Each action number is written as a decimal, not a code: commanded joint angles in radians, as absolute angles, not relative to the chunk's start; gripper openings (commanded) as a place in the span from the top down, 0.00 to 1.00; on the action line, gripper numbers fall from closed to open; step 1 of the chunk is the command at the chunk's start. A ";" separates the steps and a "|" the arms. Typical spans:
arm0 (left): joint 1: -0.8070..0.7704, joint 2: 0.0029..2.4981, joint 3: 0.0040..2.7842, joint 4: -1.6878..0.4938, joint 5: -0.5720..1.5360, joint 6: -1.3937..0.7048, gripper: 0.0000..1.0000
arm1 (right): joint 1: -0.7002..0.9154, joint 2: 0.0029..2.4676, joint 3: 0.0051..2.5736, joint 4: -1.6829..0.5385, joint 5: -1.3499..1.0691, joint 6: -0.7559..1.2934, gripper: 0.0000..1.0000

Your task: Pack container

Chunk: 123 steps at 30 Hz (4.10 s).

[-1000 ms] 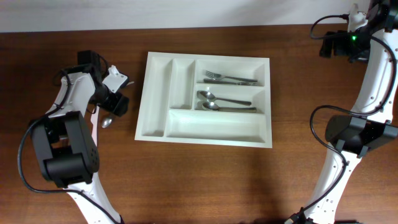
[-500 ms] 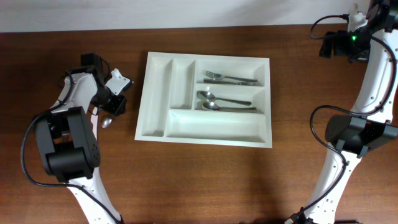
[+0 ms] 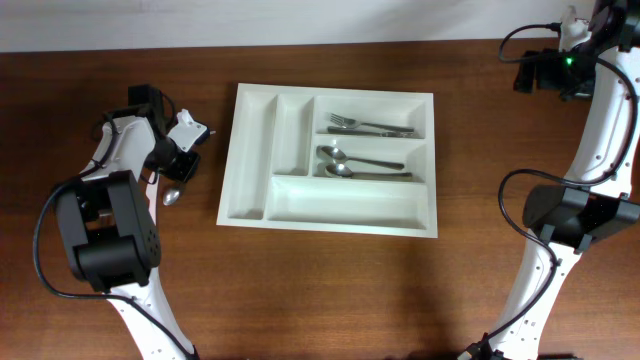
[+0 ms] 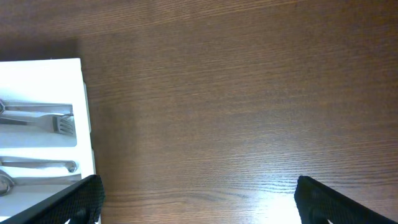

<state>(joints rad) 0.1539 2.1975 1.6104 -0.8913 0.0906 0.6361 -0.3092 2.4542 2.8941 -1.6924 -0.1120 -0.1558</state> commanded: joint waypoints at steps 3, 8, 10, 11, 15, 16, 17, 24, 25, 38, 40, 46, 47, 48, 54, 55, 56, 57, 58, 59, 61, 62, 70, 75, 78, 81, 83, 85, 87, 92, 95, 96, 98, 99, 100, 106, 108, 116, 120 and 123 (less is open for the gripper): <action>0.154 2.278 1.612 -0.948 0.047 0.640 0.98 | -0.315 2.430 2.909 -1.698 -0.103 -0.148 0.01; 0.154 2.278 1.765 -1.069 0.030 0.627 0.98 | -0.315 2.430 2.909 -1.698 -0.103 -0.148 0.01; 0.154 2.278 1.837 -1.107 0.030 0.593 0.98 | -0.315 2.430 2.909 -1.698 -0.103 -0.148 0.01; 0.154 2.278 1.871 -1.124 0.031 0.575 0.98 | -0.315 2.430 2.909 -1.698 -0.103 -0.148 0.01; 0.144 2.278 2.033 -1.205 0.056 0.483 0.98 | -0.315 2.430 2.909 -1.698 -0.103 -0.148 0.01; 0.139 2.278 2.062 -1.223 0.075 0.482 0.98 | -0.315 2.430 2.909 -1.698 -0.103 -0.148 0.01; 0.134 2.278 2.085 -1.237 0.098 0.482 0.98 | -0.315 2.430 2.909 -1.698 -0.103 -0.148 0.01; 0.033 2.278 2.206 -1.262 0.284 0.213 0.98 | -0.315 2.430 2.909 -1.698 -0.103 -0.148 0.01; 0.019 2.278 2.208 -1.257 0.295 0.185 0.98 | -0.315 2.430 2.909 -1.698 -0.103 -0.148 0.01; -0.252 2.278 2.207 -1.166 0.191 -0.068 0.98 | -0.315 2.430 2.909 -1.698 -0.103 -0.148 0.01; -0.276 2.278 2.207 -1.155 0.133 -0.068 0.98 | -0.315 2.430 2.909 -1.698 -0.103 -0.148 0.01; -0.300 2.285 2.207 -1.100 0.104 -0.084 0.98 | -0.315 2.430 2.909 -1.698 -0.103 -0.148 0.01; -0.300 2.290 2.207 -1.095 0.104 -0.086 0.98 | -0.315 2.430 2.909 -1.698 -0.103 -0.148 0.01; -0.300 2.292 2.207 -1.093 0.105 -0.086 0.98 | -0.315 2.430 2.909 -1.698 -0.103 -0.148 0.01; -0.300 2.296 2.207 -1.088 0.108 -0.086 0.38 | -0.315 2.430 2.909 -1.698 -0.103 -0.148 0.01; -0.300 2.296 2.207 -1.088 0.108 -0.086 0.38 | -0.315 2.430 2.909 -1.698 -0.103 -0.148 0.01; -0.300 2.296 2.207 -1.088 0.108 -0.086 0.38 | -0.315 2.430 2.909 -1.698 -0.103 -0.148 0.01; -0.300 2.296 2.207 -1.088 0.108 -0.086 0.38 | -0.315 2.430 2.909 -1.698 -0.103 -0.148 0.01; -0.300 2.296 2.207 -1.088 0.108 -0.086 0.38 | -0.315 2.430 2.909 -1.698 -0.103 -0.148 0.02; -0.300 2.296 2.207 -1.088 0.107 -0.085 0.38 | -0.315 2.430 2.909 -1.698 -0.103 -0.148 0.01; -0.288 2.296 2.208 -1.089 0.077 -0.081 0.38 | -0.315 2.430 2.909 -1.698 -0.103 -0.148 0.01; -0.276 2.295 2.208 -1.093 0.046 -0.081 0.38 | -0.315 2.430 2.909 -1.698 -0.103 -0.148 0.01; -0.104 2.291 2.208 -1.212 -0.187 0.149 0.46 | -0.315 2.430 2.909 -1.698 -0.103 -0.148 0.01; 0.020 2.291 2.208 -1.247 -0.277 0.216 0.29 | -0.315 2.430 2.909 -1.698 -0.103 -0.148 0.01; 0.075 2.291 2.207 -1.250 -0.274 0.333 0.23 | -0.315 2.430 2.909 -1.698 -0.103 -0.148 0.01; 0.112 2.291 2.207 -1.230 -0.271 0.445 0.19 | -0.315 2.430 2.909 -1.698 -0.103 -0.148 0.01; 0.127 2.292 2.207 -1.226 -0.229 0.522 0.18 | -0.315 2.430 2.909 -1.698 -0.103 -0.148 0.01; 0.134 2.299 2.207 -1.222 -0.147 0.616 0.18 | -0.315 2.430 2.909 -1.698 -0.103 -0.148 0.01; 0.136 2.315 2.207 -1.218 -0.104 0.680 0.18 | -0.315 2.430 2.909 -1.698 -0.103 -0.148 0.01; 0.136 2.393 2.207 -1.217 -0.050 0.744 0.16 | -0.315 2.430 2.909 -1.698 -0.103 -0.148 0.01; 0.136 2.436 2.207 -1.219 -0.009 0.788 0.16 | -0.315 2.430 2.909 -1.698 -0.103 -0.148 0.01; 0.136 2.449 2.207 -1.219 0.002 0.804 0.16 | -0.315 2.430 2.909 -1.698 -0.103 -0.148 0.01; 0.136 2.473 2.207 -1.209 0.020 0.818 0.16 | -0.315 2.430 2.909 -1.698 -0.103 -0.148 0.01; 0.136 2.488 2.207 -1.196 0.024 0.822 0.16 | -0.315 2.430 2.909 -1.698 -0.103 -0.148 0.02; 0.136 2.497 2.207 -1.187 0.024 0.822 0.16 | -0.315 2.430 2.909 -1.698 -0.103 -0.148 0.01; 0.136 2.519 2.207 -1.170 0.036 0.822 0.21 | -0.315 2.430 2.909 -1.698 -0.103 -0.148 0.01; 0.136 2.519 2.207 -1.171 0.046 0.821 0.26 | -0.315 2.430 2.909 -1.698 -0.103 -0.148 0.01; 0.136 2.519 2.207 -1.188 0.046 0.820 0.81 | -0.315 2.430 2.909 -1.698 -0.103 -0.148 0.01; 0.136 2.519 2.207 -1.190 0.046 0.797 0.98 | -0.315 2.430 2.909 -1.698 -0.103 -0.148 0.01; 0.134 2.519 2.208 -1.185 0.046 0.778 0.98 | -0.315 2.430 2.909 -1.698 -0.103 -0.148 0.01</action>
